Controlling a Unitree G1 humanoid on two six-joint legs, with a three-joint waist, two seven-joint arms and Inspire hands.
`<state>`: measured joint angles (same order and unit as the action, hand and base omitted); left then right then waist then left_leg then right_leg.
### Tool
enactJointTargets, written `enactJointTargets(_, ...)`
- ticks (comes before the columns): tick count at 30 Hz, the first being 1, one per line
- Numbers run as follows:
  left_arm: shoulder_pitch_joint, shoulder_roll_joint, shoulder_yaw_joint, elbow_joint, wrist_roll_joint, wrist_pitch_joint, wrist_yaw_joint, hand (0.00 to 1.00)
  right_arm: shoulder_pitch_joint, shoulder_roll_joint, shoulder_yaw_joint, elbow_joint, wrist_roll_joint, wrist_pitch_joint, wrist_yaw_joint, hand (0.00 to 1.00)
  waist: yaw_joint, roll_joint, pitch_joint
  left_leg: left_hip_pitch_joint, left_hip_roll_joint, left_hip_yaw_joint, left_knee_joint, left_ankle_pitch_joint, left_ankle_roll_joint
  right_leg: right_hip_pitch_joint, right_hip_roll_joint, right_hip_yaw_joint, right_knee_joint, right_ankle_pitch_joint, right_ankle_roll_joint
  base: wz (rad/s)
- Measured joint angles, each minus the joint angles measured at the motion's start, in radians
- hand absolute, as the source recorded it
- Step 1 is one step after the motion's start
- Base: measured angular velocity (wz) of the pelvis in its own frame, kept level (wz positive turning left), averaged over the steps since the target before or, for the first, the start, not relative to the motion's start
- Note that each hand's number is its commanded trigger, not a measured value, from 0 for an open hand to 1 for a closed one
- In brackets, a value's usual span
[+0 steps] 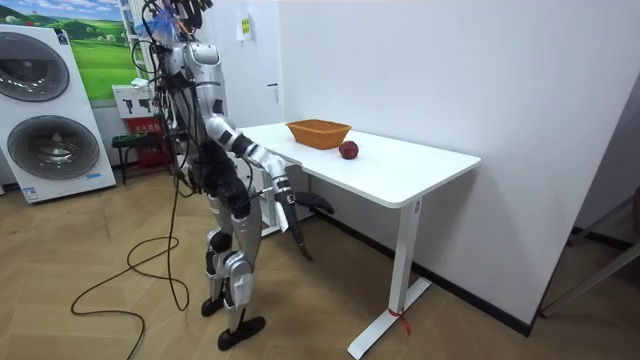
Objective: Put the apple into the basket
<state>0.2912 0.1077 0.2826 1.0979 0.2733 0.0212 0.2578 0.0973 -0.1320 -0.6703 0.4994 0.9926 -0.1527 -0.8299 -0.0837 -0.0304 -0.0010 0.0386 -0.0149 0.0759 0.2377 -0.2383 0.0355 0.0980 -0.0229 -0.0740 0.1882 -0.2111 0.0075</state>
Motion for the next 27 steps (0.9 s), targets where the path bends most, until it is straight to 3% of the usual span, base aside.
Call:
enactJointTargets(5,-0.002,0.008,-0.012,-0.001,0.006,-0.007,0.0,0.0,-0.002,-0.003,0.046,-0.216,-0.418,-0.03,-0.196,0.0,0.015,-0.005,0.0023,-0.018,-0.003,-0.004,-0.001,0.001,0.001,-0.021,-0.002,-0.005,0.0,0.0,0.001,0.01)
enactJointTargets(11,-0.004,0.009,-0.044,-0.03,0.051,-0.008,-0.002,0.0,-0.001,-0.035,0.14,-0.396,-0.815,-0.032,-0.237,0.0,0.058,-0.008,0.0042,-0.017,-0.002,-0.003,-0.004,0.001,0.0,-0.027,-0.002,-0.01,-0.001,0.001,0.001,-0.01)
enactJointTargets(15,-0.004,0.011,-0.053,-0.05,0.053,-0.009,-0.002,0.0,-0.001,-0.064,0.212,-0.432,-0.89,-0.034,-0.203,0.0,0.083,-0.017,0.0098,-0.01,0.0,-0.004,-0.005,0.002,-0.001,-0.024,0.0,-0.011,-0.003,0.001,0.0,0.0)
enactJointTargets(22,-0.008,0.025,-0.07,-0.056,0.052,-0.017,-0.022,0.0,-0.009,-0.069,0.336,-0.433,-0.889,-0.033,-0.051,0.0,0.106,-0.02,0.01,0.006,0.0,-0.009,-0.005,0.002,-0.001,-0.006,-0.001,-0.017,-0.004,0.001,0.0,0.03)
enactJointTargets(27,-0.009,0.028,-0.07,-0.056,0.053,-0.022,-0.065,0.0,-0.015,-0.078,0.346,-0.43,-0.888,-0.025,0.06,0.0,0.112,-0.024,0.0116,-0.003,-0.002,-0.024,-0.001,0.002,-0.001,0.001,-0.003,-0.03,-0.003,0.001,0.0,0.07)
